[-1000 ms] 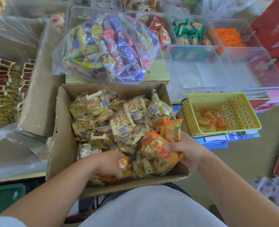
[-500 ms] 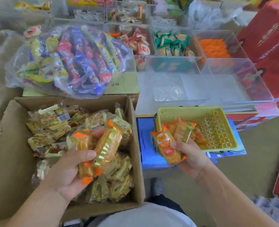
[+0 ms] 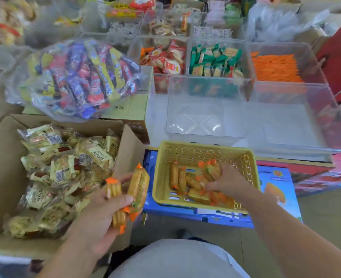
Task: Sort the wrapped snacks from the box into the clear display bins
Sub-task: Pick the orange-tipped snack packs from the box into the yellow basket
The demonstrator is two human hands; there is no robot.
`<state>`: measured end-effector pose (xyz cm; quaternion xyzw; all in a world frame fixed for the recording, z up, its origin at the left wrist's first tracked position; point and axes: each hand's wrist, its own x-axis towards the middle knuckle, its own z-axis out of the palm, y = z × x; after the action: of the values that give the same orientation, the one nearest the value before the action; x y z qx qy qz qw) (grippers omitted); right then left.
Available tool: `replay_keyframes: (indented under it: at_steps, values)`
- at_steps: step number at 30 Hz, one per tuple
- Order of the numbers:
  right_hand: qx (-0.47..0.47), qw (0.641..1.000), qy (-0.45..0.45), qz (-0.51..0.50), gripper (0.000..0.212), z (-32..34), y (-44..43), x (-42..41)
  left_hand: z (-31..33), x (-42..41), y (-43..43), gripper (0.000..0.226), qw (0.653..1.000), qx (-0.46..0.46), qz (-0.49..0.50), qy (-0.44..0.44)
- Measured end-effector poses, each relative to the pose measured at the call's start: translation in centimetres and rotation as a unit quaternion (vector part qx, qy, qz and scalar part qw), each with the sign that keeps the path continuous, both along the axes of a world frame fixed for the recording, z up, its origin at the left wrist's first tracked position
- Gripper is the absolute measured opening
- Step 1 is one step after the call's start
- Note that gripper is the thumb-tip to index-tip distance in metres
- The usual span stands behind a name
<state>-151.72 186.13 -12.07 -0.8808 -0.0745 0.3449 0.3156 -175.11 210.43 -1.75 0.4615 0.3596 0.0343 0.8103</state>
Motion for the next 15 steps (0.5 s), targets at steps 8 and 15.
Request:
replay_keyframes:
  at_steps: [8,15]
  values:
    - [-0.200,0.939,-0.099,0.263,0.115,-2.1,-0.4,-0.3,0.7,2.6,-3.8,0.047,0.985,0.145,-0.045,0.082]
    - [-0.175,0.895,-0.307,0.274,0.071,1.5,-5.7,-0.5,-3.1,9.1,-5.3,0.047,0.882,0.391,-0.222,0.140]
